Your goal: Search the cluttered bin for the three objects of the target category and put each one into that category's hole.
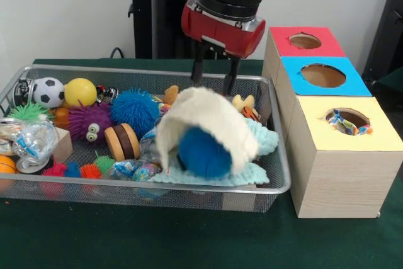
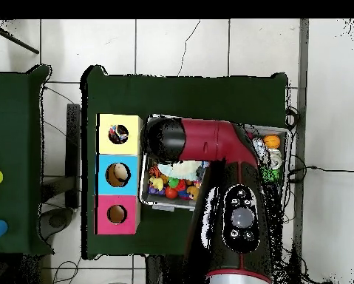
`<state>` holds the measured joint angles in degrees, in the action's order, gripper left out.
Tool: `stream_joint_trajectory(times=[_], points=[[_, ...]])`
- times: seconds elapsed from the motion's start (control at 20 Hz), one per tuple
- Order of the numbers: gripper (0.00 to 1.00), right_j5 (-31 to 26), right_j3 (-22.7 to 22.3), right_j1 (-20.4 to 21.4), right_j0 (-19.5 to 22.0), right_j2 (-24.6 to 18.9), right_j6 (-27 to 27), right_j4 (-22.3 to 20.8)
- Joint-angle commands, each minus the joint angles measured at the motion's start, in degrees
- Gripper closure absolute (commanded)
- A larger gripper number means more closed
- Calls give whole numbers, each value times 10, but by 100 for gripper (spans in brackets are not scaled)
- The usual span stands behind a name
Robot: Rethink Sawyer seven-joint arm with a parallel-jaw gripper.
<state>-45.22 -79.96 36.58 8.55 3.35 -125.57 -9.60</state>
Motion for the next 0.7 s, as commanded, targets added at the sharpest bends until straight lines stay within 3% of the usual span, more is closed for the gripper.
stream_joint_trajectory(times=[0.05,0.35,0.55,0.7], points=[[0,-3,-30,-25,12,-1,-25,-20],[0,5,-18,-17,3,12,-45,-17],[0,-56,10,0,-6,18,-31,-14],[0,-148,72,18,-12,19,-4,-13]])
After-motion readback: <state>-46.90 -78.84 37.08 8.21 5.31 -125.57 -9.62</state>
